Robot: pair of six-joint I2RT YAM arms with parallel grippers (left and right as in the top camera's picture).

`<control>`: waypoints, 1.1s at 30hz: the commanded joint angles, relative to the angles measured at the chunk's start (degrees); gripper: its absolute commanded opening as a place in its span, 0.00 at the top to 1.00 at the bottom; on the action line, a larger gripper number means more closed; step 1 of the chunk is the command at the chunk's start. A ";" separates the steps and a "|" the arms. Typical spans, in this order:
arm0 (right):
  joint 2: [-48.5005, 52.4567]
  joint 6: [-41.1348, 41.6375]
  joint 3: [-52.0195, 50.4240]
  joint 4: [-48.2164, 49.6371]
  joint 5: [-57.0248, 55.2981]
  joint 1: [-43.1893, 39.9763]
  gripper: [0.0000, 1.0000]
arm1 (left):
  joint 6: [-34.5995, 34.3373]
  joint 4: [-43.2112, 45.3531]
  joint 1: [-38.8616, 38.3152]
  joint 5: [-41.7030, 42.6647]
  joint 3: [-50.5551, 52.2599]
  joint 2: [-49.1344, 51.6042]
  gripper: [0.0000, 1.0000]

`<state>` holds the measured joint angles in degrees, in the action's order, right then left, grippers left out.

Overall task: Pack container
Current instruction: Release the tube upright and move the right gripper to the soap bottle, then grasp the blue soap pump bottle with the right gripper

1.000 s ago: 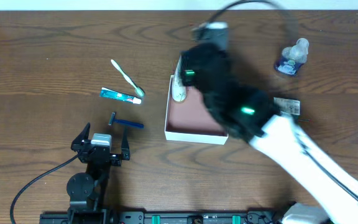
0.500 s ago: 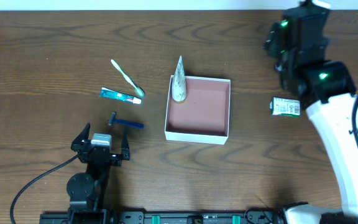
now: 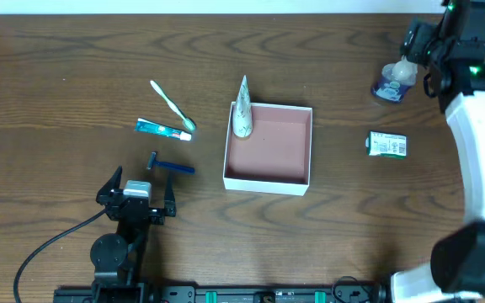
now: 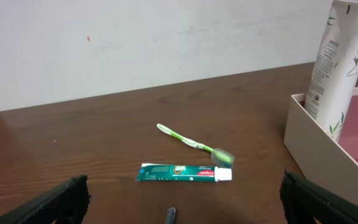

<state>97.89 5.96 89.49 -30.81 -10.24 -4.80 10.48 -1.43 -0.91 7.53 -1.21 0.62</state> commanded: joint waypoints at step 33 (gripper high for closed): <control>17.31 -13.77 -0.09 6.64 15.15 -3.82 0.52 | -0.28 -1.95 0.24 1.01 0.98 -0.28 0.02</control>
<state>114.91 -7.64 89.41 -24.23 4.27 -8.29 10.48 -1.43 -0.91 7.53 -1.21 0.62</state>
